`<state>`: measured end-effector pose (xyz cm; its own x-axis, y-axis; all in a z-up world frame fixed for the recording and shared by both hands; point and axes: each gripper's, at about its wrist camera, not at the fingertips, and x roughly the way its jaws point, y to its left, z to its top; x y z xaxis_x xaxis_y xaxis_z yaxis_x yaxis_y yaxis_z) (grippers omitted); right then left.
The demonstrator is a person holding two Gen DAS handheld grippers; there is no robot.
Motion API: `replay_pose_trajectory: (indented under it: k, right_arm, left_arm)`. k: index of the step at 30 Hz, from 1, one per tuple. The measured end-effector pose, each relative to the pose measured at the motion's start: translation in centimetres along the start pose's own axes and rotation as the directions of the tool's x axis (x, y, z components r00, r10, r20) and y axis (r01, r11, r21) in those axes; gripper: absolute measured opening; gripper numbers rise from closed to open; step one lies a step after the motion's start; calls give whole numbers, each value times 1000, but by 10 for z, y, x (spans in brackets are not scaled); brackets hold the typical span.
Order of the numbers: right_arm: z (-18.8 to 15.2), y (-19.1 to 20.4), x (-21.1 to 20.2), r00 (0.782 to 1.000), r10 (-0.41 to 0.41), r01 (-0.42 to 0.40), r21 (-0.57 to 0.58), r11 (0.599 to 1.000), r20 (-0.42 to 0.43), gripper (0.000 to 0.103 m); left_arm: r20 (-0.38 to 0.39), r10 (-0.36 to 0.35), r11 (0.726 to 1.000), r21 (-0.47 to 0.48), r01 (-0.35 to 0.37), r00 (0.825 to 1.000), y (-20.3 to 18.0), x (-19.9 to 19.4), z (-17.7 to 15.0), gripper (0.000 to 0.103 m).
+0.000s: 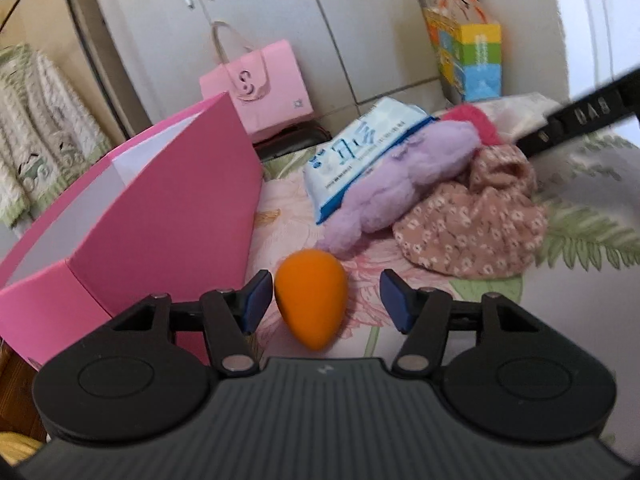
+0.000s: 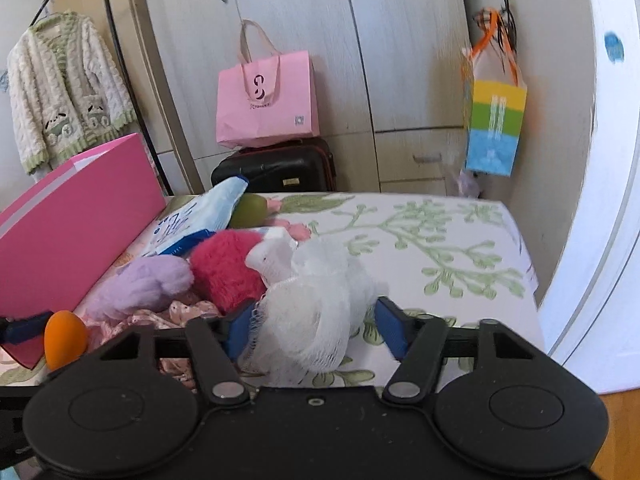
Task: Organize soft objects
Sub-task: 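Grasp the orange sponge with the left gripper while the right gripper grasps the white mesh puff, then carry the sponge and mesh puff into the pink box and release both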
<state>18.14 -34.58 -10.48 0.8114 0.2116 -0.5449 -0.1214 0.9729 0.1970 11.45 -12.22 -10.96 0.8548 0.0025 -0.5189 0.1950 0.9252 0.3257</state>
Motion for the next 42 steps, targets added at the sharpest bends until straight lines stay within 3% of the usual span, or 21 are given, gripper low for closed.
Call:
replay_pose_trajectory:
  k: [3, 7, 14, 22, 34, 42]
  right_arm:
    - [-5, 1, -4, 1000, 12, -12, -8, 1000, 4, 38]
    - [-12, 7, -20, 998, -44, 45, -21, 999, 53, 35]
    - [-34, 25, -53, 988, -117, 117, 6, 993, 100, 35]
    - [-57, 55, -85, 988, -137, 138, -8, 990, 77, 35]
    - [-75, 95, -114, 998, 31, -33, -44, 998, -50, 35]
    - [-73, 122, -126, 972, 190, -198, -47, 979, -137, 35]
  left_arm:
    - [6, 5, 999, -40, -5, 1000, 1, 4, -1, 50]
    - [10, 21, 995, -97, -20, 1000, 6, 5, -1, 37]
    - [0, -50, 987, -154, 49, 999, 19, -2, -2, 37]
    - [-24, -157, 970, -192, 149, 987, 23, -17, -2, 37]
    - [-42, -285, 931, -249, 267, 957, 56, -52, -18, 37]
    - [-87, -330, 919, -259, 298, 940, 92, -69, -29, 37]
